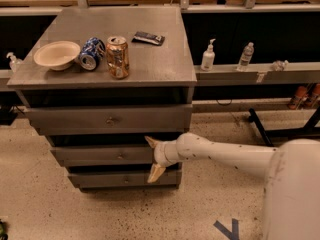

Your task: Open middle drawer

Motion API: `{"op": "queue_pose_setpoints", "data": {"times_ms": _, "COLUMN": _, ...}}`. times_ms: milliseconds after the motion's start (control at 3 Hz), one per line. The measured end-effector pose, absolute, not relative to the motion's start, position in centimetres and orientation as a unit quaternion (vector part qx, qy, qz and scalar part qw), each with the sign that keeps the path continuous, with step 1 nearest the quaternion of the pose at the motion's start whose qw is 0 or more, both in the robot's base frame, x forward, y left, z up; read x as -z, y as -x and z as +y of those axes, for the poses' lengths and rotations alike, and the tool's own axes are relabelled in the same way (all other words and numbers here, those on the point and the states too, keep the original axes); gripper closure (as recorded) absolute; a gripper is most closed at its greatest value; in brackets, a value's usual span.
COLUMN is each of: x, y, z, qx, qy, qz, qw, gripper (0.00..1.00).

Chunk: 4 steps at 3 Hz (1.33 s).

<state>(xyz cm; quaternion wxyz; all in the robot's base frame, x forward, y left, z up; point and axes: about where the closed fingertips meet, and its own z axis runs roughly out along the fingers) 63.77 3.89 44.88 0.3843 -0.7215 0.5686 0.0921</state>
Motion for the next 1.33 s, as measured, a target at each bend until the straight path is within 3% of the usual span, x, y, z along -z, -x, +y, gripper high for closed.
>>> {"op": "queue_pose_setpoints", "data": {"times_ms": 667, "x": -42.3, "y": -67.1, "z": 4.5, "qx": -0.061, "qy": 0.728, "qz": 0.605, "qw": 0.317, "gripper": 0.03}}
{"op": "queue_pose_setpoints", "data": {"times_ms": 1000, "x": -41.3, "y": -67.3, "z": 4.6, "qx": -0.056, "qy": 0.730, "qz": 0.611, "qw": 0.300, "gripper": 0.21}}
{"op": "queue_pose_setpoints", "data": {"times_ms": 1333, "x": -41.1, "y": -65.8, "z": 5.1, "qx": -0.058, "qy": 0.741, "qz": 0.607, "qw": 0.281, "gripper": 0.29}}
